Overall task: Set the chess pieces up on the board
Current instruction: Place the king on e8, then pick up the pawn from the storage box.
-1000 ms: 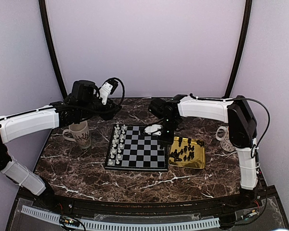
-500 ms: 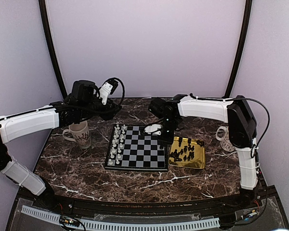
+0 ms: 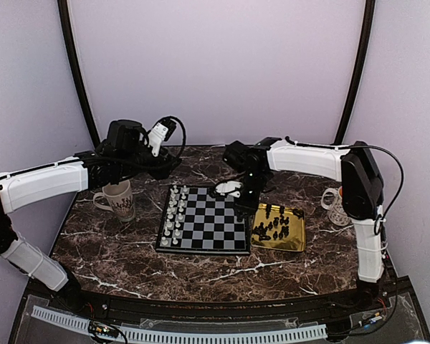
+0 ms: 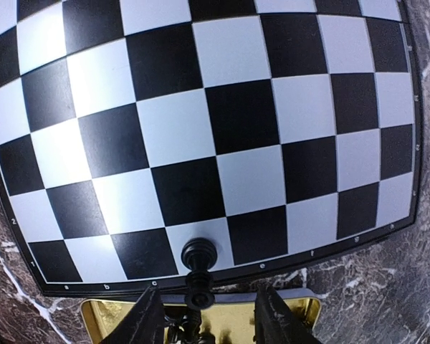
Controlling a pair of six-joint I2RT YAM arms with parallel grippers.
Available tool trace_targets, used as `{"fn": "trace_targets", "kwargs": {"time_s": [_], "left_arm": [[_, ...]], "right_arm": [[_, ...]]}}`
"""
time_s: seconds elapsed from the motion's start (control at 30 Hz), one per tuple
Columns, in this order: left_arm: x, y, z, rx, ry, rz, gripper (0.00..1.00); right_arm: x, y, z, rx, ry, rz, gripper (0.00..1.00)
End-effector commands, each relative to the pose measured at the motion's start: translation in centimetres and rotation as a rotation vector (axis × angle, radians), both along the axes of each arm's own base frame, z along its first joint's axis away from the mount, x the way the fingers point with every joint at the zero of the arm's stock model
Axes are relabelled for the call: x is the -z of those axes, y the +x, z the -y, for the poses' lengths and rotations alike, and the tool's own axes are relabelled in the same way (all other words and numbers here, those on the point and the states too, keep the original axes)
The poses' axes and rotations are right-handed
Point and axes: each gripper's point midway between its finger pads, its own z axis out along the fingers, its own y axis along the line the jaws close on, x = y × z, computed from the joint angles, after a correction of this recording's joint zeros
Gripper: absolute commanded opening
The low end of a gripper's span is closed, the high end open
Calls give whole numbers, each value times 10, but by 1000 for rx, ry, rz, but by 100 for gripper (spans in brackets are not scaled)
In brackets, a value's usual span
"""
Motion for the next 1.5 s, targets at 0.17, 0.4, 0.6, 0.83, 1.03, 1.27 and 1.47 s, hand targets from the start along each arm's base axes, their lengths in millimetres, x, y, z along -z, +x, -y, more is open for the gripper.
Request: {"fn": "trace_targets", "kwargs": {"time_s": [0.17,0.4,0.6,0.83,1.03,1.27,1.47], "left_arm": [[-4,2,1,-18,-24,-39,99],[-6,6,9,-2,-22,-64,99],[-19,3,15,-4,-83,-75,99],[5,38,-5,-182,39,-2,99],[-4,42,21,-102,-46,-41,98],[-21,15,61,131,-129,-85,79],[-8,-36,112,302,-79,-149,67]], "right_arm": [[-123,24,19,103,291,161,100],[-137,36,98,270,374,305,100],[-127,11,147,362,494,386,100],[-143,16,205,570,631,586,100],[-125,29,238,713,602,669,100],[-114,34,223,664,586,536,100],[-107,13,193,503,650,376,100]]}}
